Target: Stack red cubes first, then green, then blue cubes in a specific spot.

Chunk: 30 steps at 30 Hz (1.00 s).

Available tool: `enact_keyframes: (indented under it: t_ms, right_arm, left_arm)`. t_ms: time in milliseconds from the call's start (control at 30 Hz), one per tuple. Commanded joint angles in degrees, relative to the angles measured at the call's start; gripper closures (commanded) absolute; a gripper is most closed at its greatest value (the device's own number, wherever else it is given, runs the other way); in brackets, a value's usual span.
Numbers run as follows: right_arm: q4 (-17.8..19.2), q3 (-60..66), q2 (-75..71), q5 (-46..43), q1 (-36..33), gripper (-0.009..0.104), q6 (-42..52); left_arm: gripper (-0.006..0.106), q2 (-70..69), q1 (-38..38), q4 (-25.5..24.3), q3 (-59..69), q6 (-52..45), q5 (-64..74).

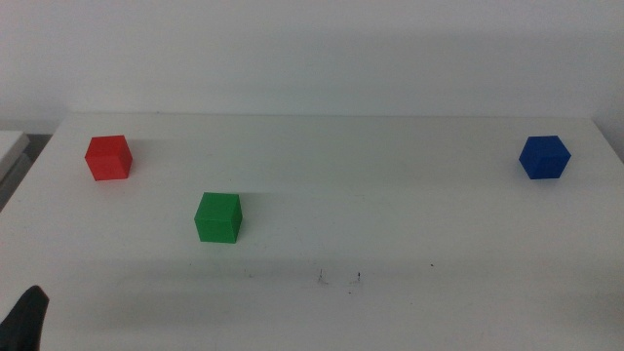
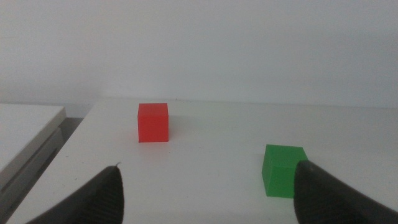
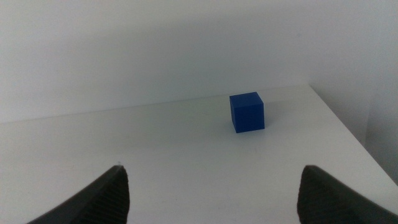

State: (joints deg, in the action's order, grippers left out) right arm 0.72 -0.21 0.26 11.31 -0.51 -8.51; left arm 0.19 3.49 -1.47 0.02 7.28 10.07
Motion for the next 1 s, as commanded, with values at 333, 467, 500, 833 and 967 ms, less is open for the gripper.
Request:
enact_keyframes:
  t_ms: [333, 467, 500, 833, 967]
  right_arm:
    - [0.6, 0.2, -0.3, -0.8, 0.3, 0.002, 0.4]
    - [0.6, 0.2, -0.3, -0.8, 0.3, 0.002, 0.4]
    - [0.6, 0.2, -0.3, -0.8, 0.3, 0.002, 0.4]
    - [0.6, 0.2, -0.3, -0.8, 0.3, 0.002, 0.4]
    - [0.6, 0.2, -0.3, -0.8, 0.3, 0.002, 0.4]
  left_arm:
    - [0.007, 35.5, -5.2, 0.7, -30.3, 0.1, 23.3]
    - [0.007, 50.1, -5.2, 2.4, -41.7, 0.1, 33.5]
    - [0.007, 52.8, -5.2, 3.0, -44.4, 0.1, 35.4]
    - [0.007, 81.4, -6.7, 5.3, -66.8, -3.0, 41.8]
    - [0.007, 92.2, -8.9, 5.0, -75.8, -6.4, 41.8]
